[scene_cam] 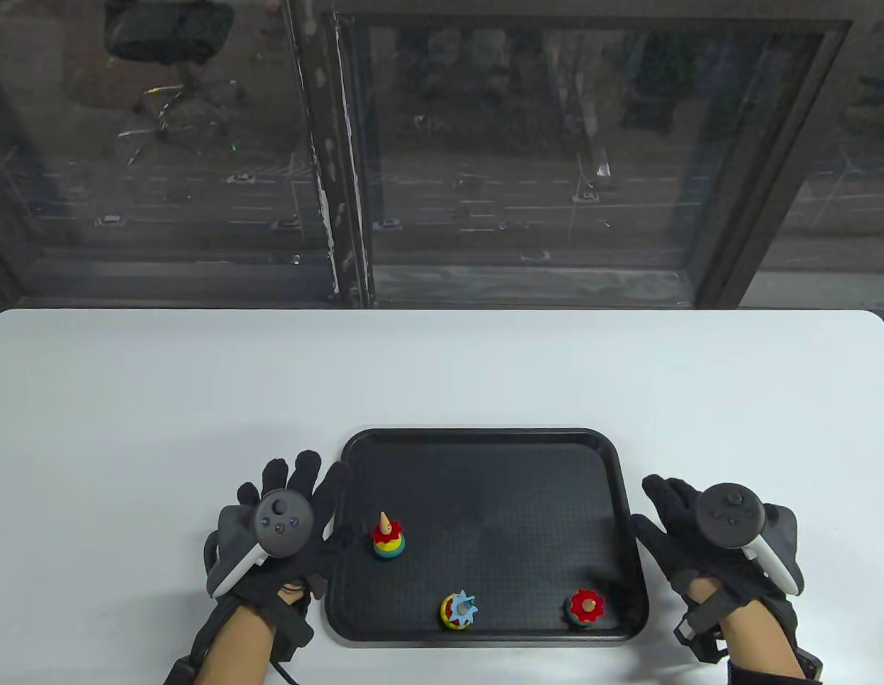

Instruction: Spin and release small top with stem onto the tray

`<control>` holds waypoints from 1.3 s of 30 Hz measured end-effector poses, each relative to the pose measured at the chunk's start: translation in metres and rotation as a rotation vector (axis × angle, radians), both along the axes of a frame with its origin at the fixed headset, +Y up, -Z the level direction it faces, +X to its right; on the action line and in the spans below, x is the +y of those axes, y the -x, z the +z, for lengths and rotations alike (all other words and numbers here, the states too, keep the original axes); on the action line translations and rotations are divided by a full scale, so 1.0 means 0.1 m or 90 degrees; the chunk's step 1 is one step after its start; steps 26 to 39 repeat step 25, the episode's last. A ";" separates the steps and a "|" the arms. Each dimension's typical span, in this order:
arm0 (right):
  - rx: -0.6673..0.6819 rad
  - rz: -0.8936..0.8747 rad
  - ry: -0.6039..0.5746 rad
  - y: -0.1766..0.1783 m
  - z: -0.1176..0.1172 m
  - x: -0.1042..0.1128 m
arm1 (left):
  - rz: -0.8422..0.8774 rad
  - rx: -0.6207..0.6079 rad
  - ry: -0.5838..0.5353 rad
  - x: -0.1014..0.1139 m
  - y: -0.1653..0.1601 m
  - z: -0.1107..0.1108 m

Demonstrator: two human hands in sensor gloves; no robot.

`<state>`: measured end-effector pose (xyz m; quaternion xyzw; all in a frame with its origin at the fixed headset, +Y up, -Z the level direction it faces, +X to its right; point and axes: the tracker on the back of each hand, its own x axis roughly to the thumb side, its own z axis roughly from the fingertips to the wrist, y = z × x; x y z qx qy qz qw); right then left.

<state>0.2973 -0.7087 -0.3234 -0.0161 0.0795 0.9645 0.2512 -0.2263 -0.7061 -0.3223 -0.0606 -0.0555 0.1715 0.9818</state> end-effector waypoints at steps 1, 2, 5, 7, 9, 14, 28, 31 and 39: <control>-0.001 -0.001 0.000 0.00 0.00 0.00 | 0.001 0.000 0.000 0.00 0.00 0.00; -0.001 -0.002 -0.001 0.00 0.00 0.01 | 0.002 0.000 0.002 0.00 0.00 0.00; -0.001 -0.005 0.003 0.00 -0.01 0.01 | 0.007 0.000 0.007 0.00 0.01 -0.01; -0.002 -0.006 0.005 0.00 -0.02 0.01 | 0.011 0.001 0.010 0.00 0.02 -0.02; -0.003 -0.006 0.007 0.00 -0.02 0.01 | 0.016 0.003 0.011 0.00 0.02 -0.03; -0.008 -0.006 0.011 -0.02 -0.02 0.01 | 0.027 -0.002 0.007 0.02 0.02 -0.03; 0.040 -0.010 0.016 0.12 0.02 0.02 | -0.014 -0.019 0.010 0.03 -0.06 0.03; 0.040 -0.010 0.016 0.12 0.02 0.02 | -0.014 -0.019 0.010 0.03 -0.06 0.03; 0.040 -0.010 0.016 0.12 0.02 0.02 | -0.014 -0.019 0.010 0.03 -0.06 0.03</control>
